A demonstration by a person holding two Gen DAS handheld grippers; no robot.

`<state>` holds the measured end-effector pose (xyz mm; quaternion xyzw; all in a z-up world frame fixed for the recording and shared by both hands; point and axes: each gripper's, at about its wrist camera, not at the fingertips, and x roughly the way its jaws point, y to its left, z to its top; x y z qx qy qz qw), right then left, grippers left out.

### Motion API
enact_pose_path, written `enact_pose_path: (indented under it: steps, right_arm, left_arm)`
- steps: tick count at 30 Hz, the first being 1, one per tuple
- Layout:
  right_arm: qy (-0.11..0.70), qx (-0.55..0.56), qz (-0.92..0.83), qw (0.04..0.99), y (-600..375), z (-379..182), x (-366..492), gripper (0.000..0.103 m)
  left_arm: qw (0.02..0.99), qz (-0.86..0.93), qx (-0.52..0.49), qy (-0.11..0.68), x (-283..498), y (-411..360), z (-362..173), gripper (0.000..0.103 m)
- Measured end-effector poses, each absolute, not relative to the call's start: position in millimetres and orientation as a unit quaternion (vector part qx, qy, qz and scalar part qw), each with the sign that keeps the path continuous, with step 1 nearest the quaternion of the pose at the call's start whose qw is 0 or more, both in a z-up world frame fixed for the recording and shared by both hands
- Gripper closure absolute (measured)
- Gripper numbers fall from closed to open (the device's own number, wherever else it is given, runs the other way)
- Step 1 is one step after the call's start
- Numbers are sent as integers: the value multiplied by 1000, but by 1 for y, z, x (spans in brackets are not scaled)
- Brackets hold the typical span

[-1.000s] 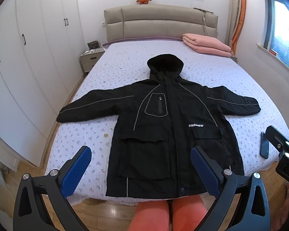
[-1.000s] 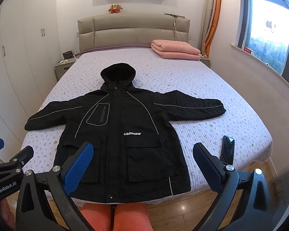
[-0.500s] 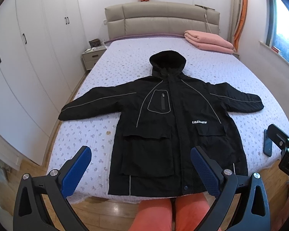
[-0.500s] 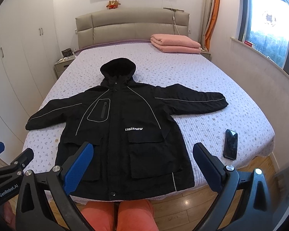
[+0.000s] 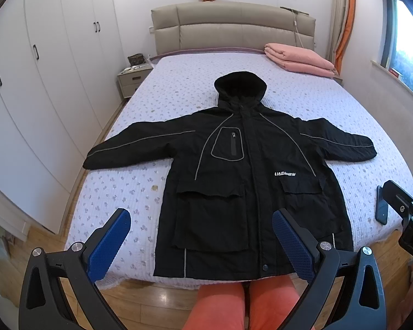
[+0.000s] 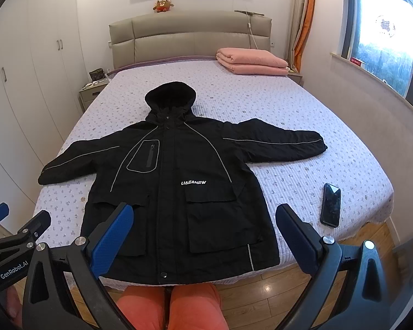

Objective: Fold large clothes

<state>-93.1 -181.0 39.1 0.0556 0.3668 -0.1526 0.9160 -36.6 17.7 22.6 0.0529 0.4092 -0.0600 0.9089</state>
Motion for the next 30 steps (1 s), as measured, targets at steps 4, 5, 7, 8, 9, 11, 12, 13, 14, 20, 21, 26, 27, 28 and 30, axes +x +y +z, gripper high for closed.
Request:
enact_pose_path:
  steps: [4,5,7,8,9,11,12,13,14,20,21,26,27,28,30]
  right_arm:
    - [371,58,-151,915,-184,38,-91,0]
    - [371,58,-151,914,-184,37,-91,0]
    - [373,58,-151,914,-185,36,-91,0]
    - [373,59,-152,914,-185,36,-91,0]
    - [373,59,-153,913,-185,36,-91,0]
    - [374,61,-152,913,-186,35,-92,0]
    - [374,61,-150,913,-186,35,-92,0]
    - [374,58,-150,914,-186,36,-93,0]
    - [372,56,-151,914,-186,36,-94,0]
    - [355,66,-124,924,-190,32,-90,0]
    - [354,68,-122,925,-192,29,-87,0]
    - [378,68,-127,914,-202,-9,-45,0]
    - [390,76,-126,909,-208,-22,-30,0]
    - [401,85,-127,903,-214,-35,-14,0]
    - [421,99,-129,893,-225,-58,16,0]
  left_arm:
    - [908,-60,56,412,-36,15,21,1]
    - [907,-61,56,412,-36,15,20,1]
    - [907,-61,57,413,-36,14,20,1]
    - [907,-62,57,413,-36,13,20,1]
    - [907,-62,58,412,-36,12,21,1]
    - [908,-64,58,410,-37,11,22,1]
    - [908,-66,56,409,-37,11,22,1]
    - [909,-67,55,408,-37,10,23,1]
    - [909,-68,54,407,-37,10,23,1]
    - [907,-84,53,410,-27,-2,14,1]
    - [907,-79,53,411,-21,-5,9,1]
    - [895,-85,38,437,19,-17,-25,1]
    - [891,-89,33,443,31,-20,-35,1]
    - [888,-92,31,449,43,-24,-44,1]
    - [882,-98,29,459,74,-32,-64,1]
